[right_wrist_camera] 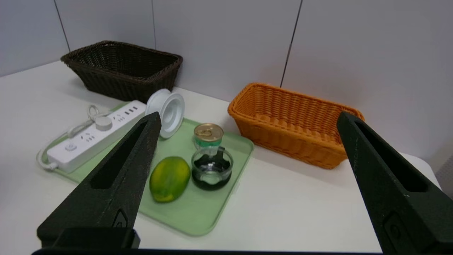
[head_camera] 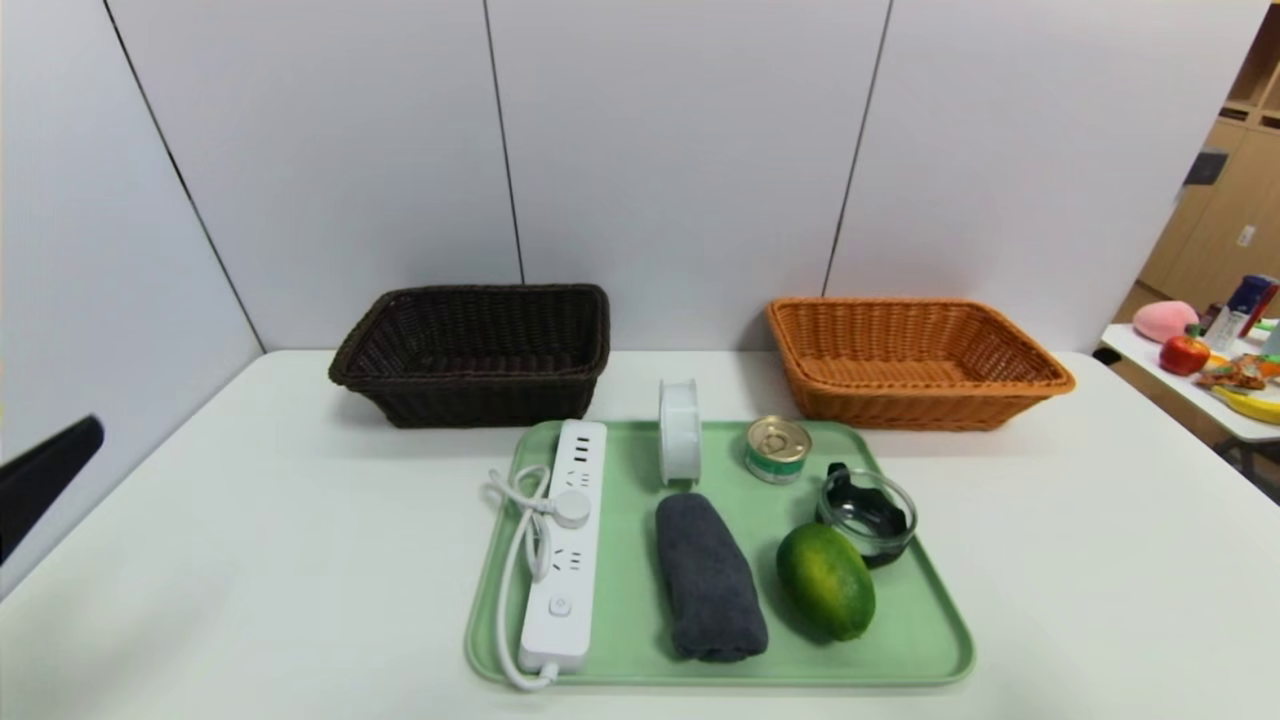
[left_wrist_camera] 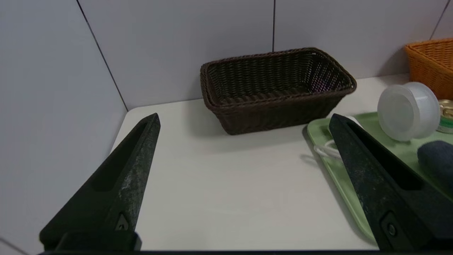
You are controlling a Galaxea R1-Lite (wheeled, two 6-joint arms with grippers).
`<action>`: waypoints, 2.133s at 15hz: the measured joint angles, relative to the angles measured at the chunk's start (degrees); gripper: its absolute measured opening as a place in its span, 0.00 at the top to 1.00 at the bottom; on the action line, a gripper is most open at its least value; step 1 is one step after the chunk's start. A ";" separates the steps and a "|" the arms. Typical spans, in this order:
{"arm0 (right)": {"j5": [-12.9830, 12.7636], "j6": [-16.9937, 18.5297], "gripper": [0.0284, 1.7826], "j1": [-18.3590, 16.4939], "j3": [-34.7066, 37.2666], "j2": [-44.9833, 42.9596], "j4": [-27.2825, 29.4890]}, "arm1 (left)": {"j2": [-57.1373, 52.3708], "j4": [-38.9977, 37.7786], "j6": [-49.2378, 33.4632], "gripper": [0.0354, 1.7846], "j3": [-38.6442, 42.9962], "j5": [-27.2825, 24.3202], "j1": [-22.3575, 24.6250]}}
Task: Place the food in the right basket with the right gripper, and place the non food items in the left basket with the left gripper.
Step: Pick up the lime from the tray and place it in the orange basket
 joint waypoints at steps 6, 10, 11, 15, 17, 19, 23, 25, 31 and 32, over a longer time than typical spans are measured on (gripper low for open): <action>0.26 1.02 0.04 2.34 -12.85 28.26 -8.11 | 26.22 -12.14 -0.12 0.06 -12.70 0.60 -0.11; -4.08 2.93 0.04 10.67 -18.64 40.94 -8.92 | 36.06 -14.15 -0.26 0.06 -14.03 4.07 -0.41; -6.21 4.32 0.04 13.18 -21.22 43.06 -5.81 | 37.35 -14.68 -0.22 0.06 -14.01 4.90 -0.44; -11.06 9.51 0.04 22.05 -34.45 48.54 18.24 | 39.75 -14.82 0.52 0.06 -12.96 6.66 -0.51; -13.45 11.04 0.04 25.31 -40.70 50.31 32.27 | 40.11 -14.80 1.57 0.06 -12.21 8.30 -0.51; -14.42 11.48 0.04 28.03 -43.50 51.38 43.63 | 40.11 -15.10 3.02 0.06 -10.31 8.50 -0.51; -15.10 11.74 0.04 30.79 -43.65 52.47 49.63 | 40.03 -16.37 3.96 0.06 -8.57 9.11 -0.51; -15.02 12.20 0.04 31.70 -41.81 52.76 49.47 | 40.06 -16.37 4.16 0.06 -8.30 9.17 -0.51; -14.88 12.34 0.04 32.90 -36.91 53.70 48.64 | 40.12 -16.40 4.10 0.06 -5.75 9.28 -0.51; -14.93 12.76 0.04 33.01 -36.02 53.83 48.01 | 40.11 -16.40 4.10 0.06 -5.38 9.30 -0.51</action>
